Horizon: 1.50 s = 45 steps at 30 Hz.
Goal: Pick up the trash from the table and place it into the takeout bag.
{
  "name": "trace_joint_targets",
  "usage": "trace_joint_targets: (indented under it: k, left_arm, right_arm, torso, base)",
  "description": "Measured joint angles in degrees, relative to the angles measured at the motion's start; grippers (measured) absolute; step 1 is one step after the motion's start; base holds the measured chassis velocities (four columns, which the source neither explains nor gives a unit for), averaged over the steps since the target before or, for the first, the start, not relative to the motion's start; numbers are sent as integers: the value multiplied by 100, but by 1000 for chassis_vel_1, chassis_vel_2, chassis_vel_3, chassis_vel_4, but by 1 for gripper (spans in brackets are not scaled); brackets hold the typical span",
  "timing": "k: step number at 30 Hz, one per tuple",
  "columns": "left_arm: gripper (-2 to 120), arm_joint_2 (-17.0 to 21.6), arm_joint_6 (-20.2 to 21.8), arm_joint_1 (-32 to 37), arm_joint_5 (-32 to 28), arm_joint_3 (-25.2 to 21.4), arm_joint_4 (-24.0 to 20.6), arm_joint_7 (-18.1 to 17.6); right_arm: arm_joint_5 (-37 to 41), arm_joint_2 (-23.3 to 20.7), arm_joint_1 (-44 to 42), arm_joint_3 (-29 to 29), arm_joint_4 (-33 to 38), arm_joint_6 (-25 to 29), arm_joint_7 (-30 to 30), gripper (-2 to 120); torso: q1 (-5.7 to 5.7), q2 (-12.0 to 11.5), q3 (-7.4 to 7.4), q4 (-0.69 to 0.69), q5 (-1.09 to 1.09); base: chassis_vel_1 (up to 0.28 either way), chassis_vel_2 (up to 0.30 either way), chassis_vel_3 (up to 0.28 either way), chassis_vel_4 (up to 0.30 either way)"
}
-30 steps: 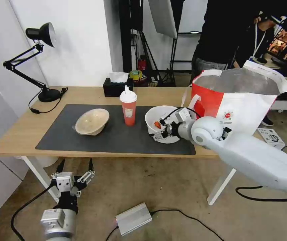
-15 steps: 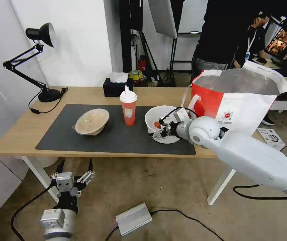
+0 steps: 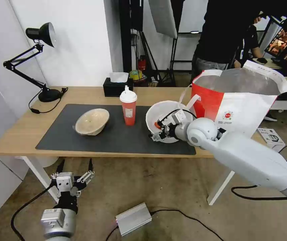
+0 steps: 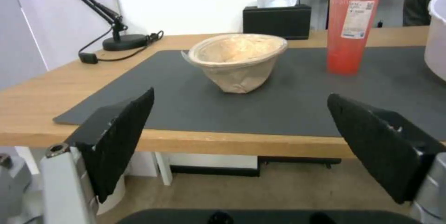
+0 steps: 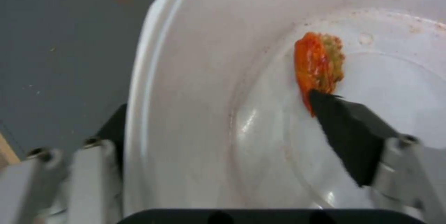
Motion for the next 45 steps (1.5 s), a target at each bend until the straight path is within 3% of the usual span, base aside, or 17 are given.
trace_joint_targets:
  k: [4,7,8,9,16,45]
  left_arm:
    - [100,-5,-5,4,0,2,-6,-1]
    - [100,-8,-7,7,0,6,-9,-1]
    - [100,-11,-9,9,0,8,-12,-1]
    - [100,-13,-13,14,0,10,-27,-2]
    - [100,-17,-21,19,2,13,-39,-2]
    - [100,-25,-74,27,12,39,-33,-6]
  right_arm:
    - [-2,-5,-1,-3,41,-1,16,61]
    - [-2,-8,-1,-6,51,-1,20,57]
    - [-2,-10,-1,-9,58,-2,27,51]
    - [4,-14,-1,-12,93,-2,51,36]
    - [18,-28,25,-23,125,-1,74,8]
    - [160,-203,98,-157,515,-3,238,0]
  torso:
    - [0,0,0,0,0]
    - [0,0,0,0,0]
    - [0,0,0,0,0]
    - [0,0,0,0,0]
    - [0,1,-1,0,0]
    - [0,1,0,0,1]
  base:
    - [0,0,0,0]
    - [0,0,0,0]
    - [0,0,0,0]
    - [0,0,0,0]
    - [0,0,0,0]
    - [0,0,0,0]
